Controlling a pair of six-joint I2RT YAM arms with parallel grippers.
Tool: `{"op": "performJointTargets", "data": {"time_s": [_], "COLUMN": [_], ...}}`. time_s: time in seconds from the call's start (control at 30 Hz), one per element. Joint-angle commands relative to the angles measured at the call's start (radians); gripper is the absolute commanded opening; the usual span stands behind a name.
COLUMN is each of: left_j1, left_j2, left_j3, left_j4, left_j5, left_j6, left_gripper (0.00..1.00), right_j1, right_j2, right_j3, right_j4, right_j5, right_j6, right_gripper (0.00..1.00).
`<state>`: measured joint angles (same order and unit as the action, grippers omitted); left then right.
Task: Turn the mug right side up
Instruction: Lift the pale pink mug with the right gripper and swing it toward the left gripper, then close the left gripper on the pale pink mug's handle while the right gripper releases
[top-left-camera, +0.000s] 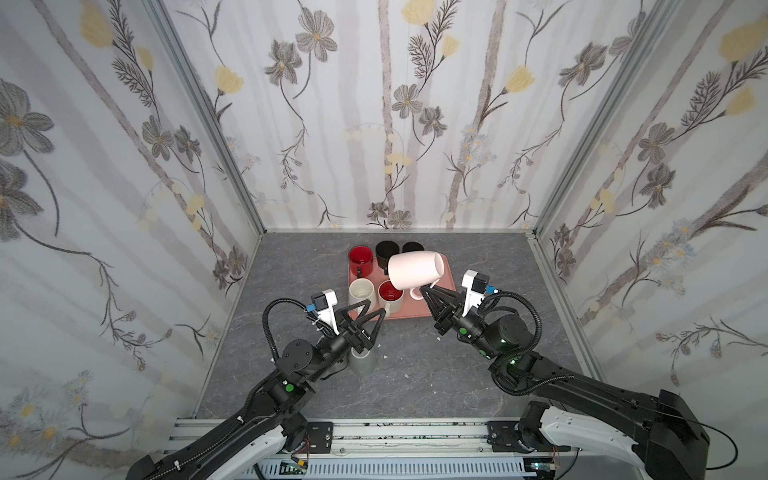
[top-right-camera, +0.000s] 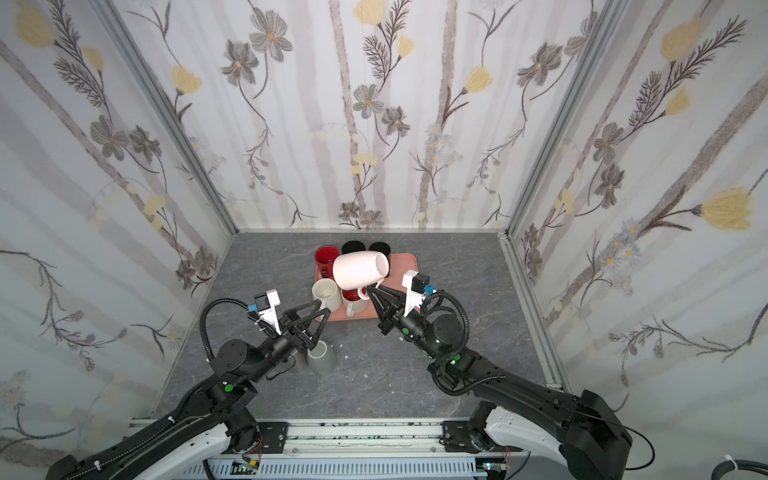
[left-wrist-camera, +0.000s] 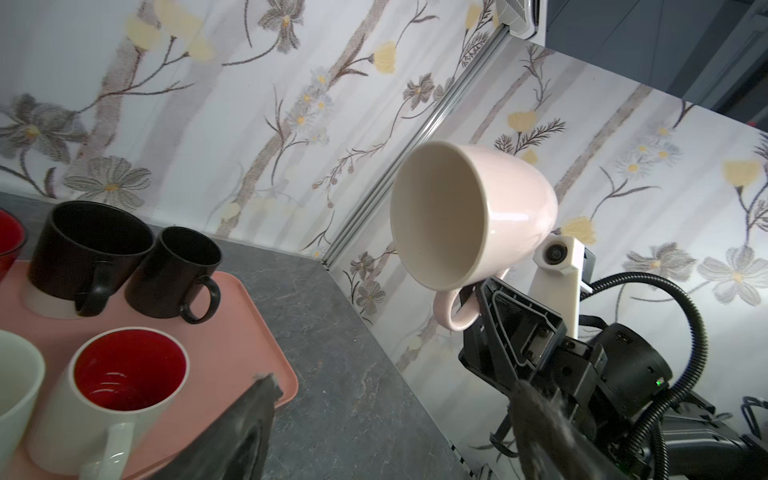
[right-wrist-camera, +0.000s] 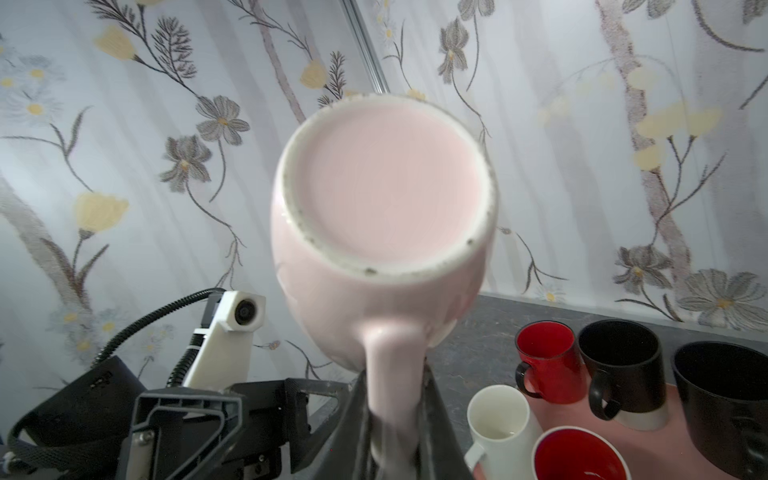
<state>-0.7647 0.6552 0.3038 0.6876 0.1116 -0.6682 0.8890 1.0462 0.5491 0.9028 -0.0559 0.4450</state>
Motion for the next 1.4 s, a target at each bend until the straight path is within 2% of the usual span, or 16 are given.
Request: {"op": "performJointTargets", "data": {"time_s": [0.0, 0.2, 0.57, 0.9, 1.2, 1.37], "left_j1": [0.001, 0.0, -0.005, -0.015, -0.022, -0.028], "left_j2": [0.027, 0.088, 0.153, 0.171, 0.175, 0.176], "left_j3": [-0.01, 0.003, 0.024, 0.053, 0.055, 0.063], "left_j4": [0.215, 0.35, 0.442, 0.44, 0.429, 0.404], "left_j5": [0.09, 0.132, 0.131, 0.122, 0.102, 0.09], "left_j6": [-0.041, -0.069, -0.087, -0.076, -0.068, -0.064], "left_gripper": [0.82, 0.76, 0.54, 0.38, 0.29, 0.14], "right_j1": [0.001, 0.003, 0.054, 0.085, 0.112, 0.119], "right_j2": [0.034, 0.104, 0.187, 0.246, 0.285, 0.3], "right_j3": [0.029, 0.04, 0.081, 0.109, 0.114, 0.124], "right_j4": [0.217, 0.364, 0.445, 0.445, 0.463, 0.466], "right_j5": [-0.1, -0.168, -0.174, -0.152, -0.116, -0.12], "right_j6": [0.083, 0.182, 0.235, 0.256, 0.281, 0.288], "right_gripper": [0.0, 0.0, 0.0, 0.0, 0.0, 0.0]}}
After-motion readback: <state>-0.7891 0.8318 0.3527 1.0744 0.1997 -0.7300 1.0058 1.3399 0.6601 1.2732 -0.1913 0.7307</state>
